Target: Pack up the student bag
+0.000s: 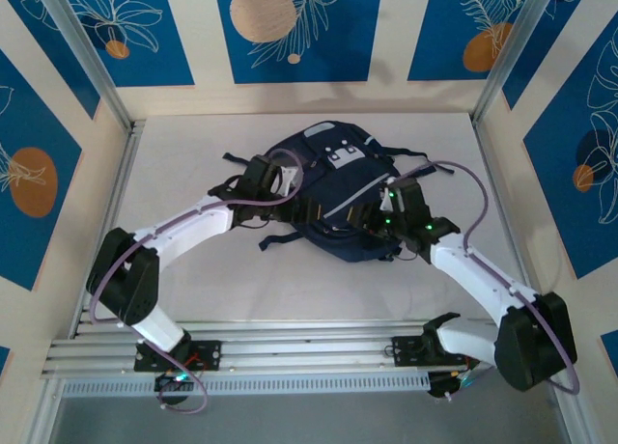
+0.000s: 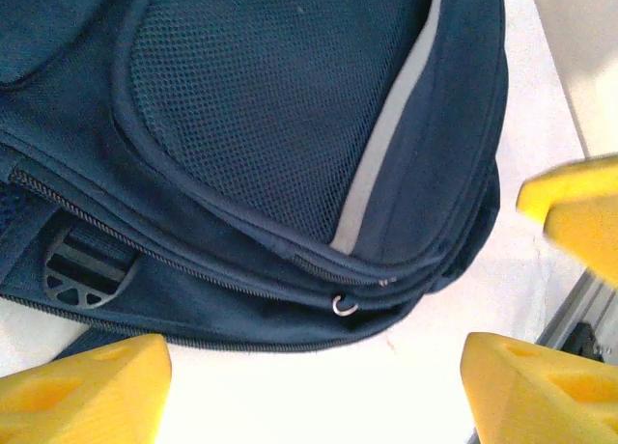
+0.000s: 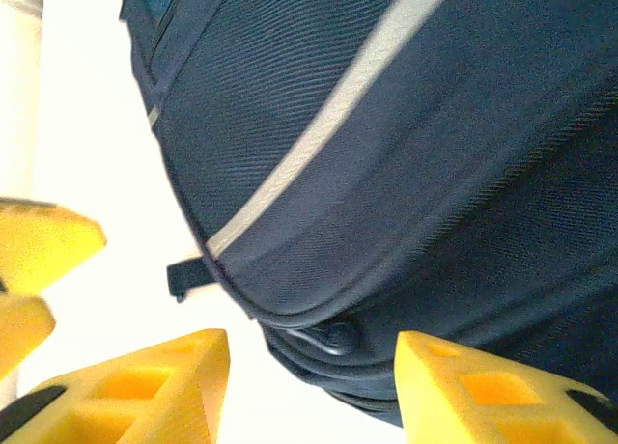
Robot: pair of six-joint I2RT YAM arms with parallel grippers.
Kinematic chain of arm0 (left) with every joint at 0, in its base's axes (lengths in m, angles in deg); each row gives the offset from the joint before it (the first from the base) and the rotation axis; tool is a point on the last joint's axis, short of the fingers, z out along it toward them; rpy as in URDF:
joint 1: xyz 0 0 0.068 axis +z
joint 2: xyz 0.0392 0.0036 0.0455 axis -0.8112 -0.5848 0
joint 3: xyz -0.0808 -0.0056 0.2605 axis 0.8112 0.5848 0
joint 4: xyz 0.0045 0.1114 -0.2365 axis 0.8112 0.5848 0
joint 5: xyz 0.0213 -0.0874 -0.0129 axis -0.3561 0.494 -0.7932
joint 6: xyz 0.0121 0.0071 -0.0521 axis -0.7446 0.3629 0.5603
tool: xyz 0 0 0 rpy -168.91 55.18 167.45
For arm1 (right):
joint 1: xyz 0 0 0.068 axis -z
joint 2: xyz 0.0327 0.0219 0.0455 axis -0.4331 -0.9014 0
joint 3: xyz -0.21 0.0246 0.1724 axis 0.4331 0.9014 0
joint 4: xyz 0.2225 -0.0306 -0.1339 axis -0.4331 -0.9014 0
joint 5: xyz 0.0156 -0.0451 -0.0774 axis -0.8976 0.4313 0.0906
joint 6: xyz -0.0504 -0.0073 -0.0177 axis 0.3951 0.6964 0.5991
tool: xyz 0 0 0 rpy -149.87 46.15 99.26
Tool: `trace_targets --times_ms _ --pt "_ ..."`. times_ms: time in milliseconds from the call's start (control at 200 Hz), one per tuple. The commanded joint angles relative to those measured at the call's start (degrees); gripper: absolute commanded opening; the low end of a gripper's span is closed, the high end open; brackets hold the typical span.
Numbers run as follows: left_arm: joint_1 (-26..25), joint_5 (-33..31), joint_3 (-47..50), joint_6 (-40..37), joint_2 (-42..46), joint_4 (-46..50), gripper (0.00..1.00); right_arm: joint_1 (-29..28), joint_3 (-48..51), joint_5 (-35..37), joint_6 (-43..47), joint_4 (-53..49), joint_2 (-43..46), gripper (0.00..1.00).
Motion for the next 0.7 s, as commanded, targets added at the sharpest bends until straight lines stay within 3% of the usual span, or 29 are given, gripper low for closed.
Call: trace_targets --times_ms 0,150,345,555,695 --pt "0.5 0.1 0.7 3.6 -2.2 -6.1 0.78 -3.1 -3.5 3.0 8.6 -0.6 -2.7 0.51" --pt "0.5 2.0 -2.0 6.6 -6.7 -9.3 0.78 -3.6 -6.9 4.5 17.0 -2.7 -7.5 0.59" --pt "0.6 3.0 -3.6 9.9 -10.8 -12.4 0.76 -4.0 -6.9 1.3 19.7 -1.4 -11.0 0.67" --pt "0.5 2.6 -4.1 12.0 -13.2 -14.6 0.73 -5.8 -8.5 0.3 19.7 0.2 -17.2 0.66" --pt "0.7 1.9 -5.4 11.9 -13.9 -14.3 0.72 -8.8 -8.3 4.5 19.7 -3.5 -16.6 0.66"
